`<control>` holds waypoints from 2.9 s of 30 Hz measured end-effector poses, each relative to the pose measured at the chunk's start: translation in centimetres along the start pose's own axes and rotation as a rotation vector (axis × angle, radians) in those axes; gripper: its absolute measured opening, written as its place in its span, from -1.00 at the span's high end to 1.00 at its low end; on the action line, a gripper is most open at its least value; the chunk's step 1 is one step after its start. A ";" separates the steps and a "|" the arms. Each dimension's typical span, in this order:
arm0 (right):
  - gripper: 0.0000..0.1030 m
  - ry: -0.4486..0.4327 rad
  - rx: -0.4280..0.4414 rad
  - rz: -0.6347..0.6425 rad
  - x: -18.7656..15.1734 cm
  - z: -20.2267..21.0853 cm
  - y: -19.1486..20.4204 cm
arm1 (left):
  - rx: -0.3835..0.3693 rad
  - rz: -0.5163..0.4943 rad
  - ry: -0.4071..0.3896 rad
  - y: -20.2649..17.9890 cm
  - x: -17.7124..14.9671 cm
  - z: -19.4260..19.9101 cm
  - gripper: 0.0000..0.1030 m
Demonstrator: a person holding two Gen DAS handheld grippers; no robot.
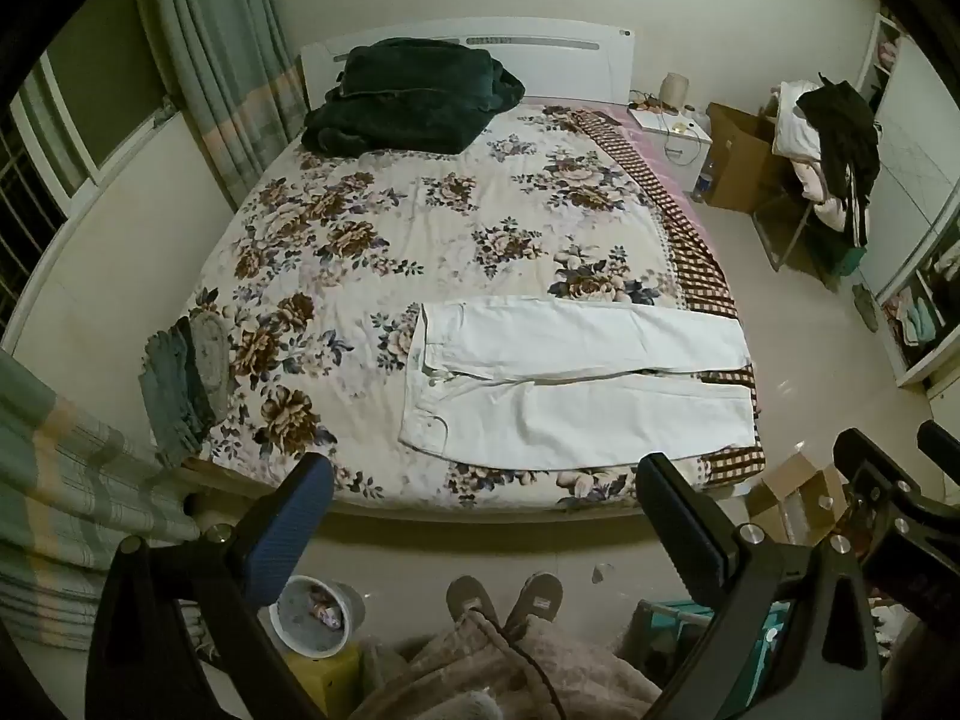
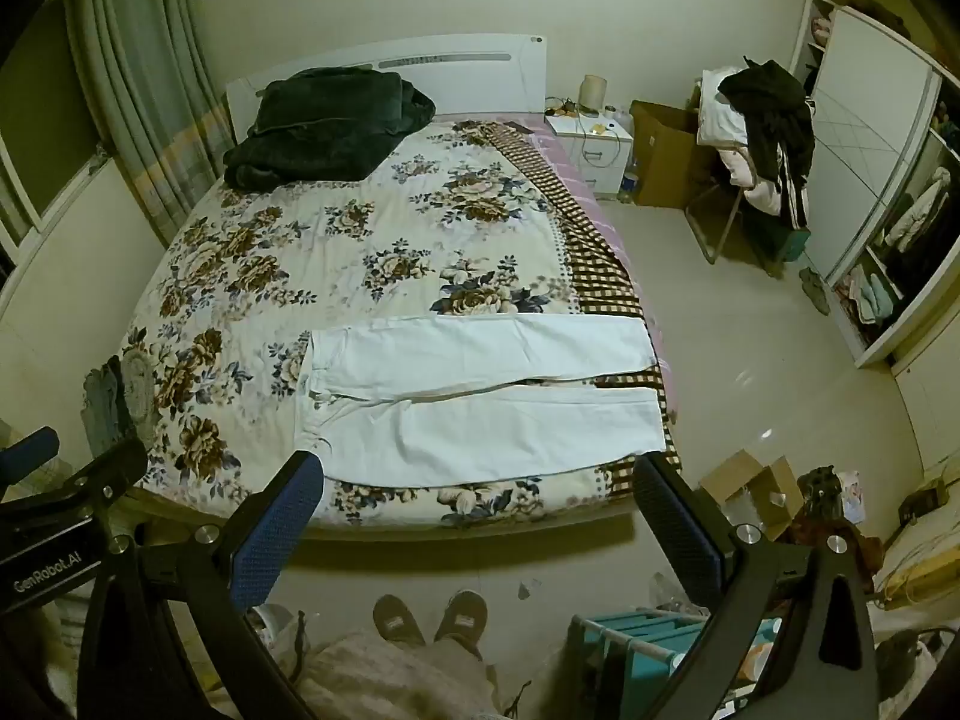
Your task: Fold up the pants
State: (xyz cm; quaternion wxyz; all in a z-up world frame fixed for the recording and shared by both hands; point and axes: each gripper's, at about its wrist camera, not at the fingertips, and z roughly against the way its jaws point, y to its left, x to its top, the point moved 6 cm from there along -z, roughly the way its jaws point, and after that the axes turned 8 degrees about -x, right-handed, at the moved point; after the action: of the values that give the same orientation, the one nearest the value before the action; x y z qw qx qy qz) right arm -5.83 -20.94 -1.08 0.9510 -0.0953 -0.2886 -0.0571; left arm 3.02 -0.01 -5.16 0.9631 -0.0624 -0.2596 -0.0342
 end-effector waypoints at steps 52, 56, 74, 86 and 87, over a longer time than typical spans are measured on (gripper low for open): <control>-1.00 0.008 -0.001 -0.011 -1.8 -1.1 0.0 | -0.013 0.004 0.011 -0.1 -0.1 0.0 -1.00; -1.00 0.011 -0.003 -0.013 -2.1 -1.2 -0.2 | -0.011 0.003 0.010 -0.1 -0.1 0.0 -1.00; -1.00 0.012 -0.003 -0.008 -1.5 -1.2 -0.3 | -0.010 0.003 0.009 -0.1 -0.1 0.0 -1.00; -1.00 0.015 -0.003 -0.009 -1.4 -1.2 -0.4 | -0.013 0.002 0.011 -0.6 1.2 -0.4 -1.00; -1.00 0.016 -0.002 -0.010 -1.4 -1.2 -0.3 | -0.013 0.003 0.011 -0.6 1.2 -0.4 -1.00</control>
State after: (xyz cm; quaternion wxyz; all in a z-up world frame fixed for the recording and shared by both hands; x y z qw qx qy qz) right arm -6.38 -21.47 -2.79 0.9529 -0.0943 -0.2815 -0.0628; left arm 4.20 -0.66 -4.82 0.9642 -0.0687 -0.2538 -0.0349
